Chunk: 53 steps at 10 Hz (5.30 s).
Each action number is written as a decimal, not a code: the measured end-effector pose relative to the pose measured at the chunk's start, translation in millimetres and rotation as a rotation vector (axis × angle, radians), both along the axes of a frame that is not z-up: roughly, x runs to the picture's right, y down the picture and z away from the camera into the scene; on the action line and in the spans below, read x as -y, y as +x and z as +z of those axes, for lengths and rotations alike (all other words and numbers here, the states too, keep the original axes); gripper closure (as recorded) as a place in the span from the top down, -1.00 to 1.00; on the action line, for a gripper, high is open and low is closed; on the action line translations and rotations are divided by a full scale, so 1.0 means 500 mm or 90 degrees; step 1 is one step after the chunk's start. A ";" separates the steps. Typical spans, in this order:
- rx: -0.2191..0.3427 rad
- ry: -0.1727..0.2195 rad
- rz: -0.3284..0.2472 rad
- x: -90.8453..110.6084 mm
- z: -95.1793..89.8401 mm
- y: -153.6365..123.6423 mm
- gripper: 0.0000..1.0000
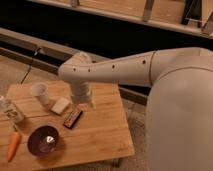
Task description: Place the bottle in the ceramic bowl
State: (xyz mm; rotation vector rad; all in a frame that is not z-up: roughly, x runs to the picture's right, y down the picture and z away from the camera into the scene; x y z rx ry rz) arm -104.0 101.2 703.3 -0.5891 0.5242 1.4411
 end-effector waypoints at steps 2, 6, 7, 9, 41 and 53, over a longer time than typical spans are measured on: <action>0.000 0.000 0.000 0.000 0.000 0.000 0.30; 0.000 0.000 0.000 0.000 0.000 0.000 0.30; 0.000 0.000 0.000 0.000 0.000 0.000 0.30; 0.000 0.000 0.000 0.000 0.000 0.000 0.30; 0.245 0.042 -0.249 -0.002 -0.059 -0.344 0.30; 0.326 0.088 -0.435 0.065 -0.062 -0.622 0.30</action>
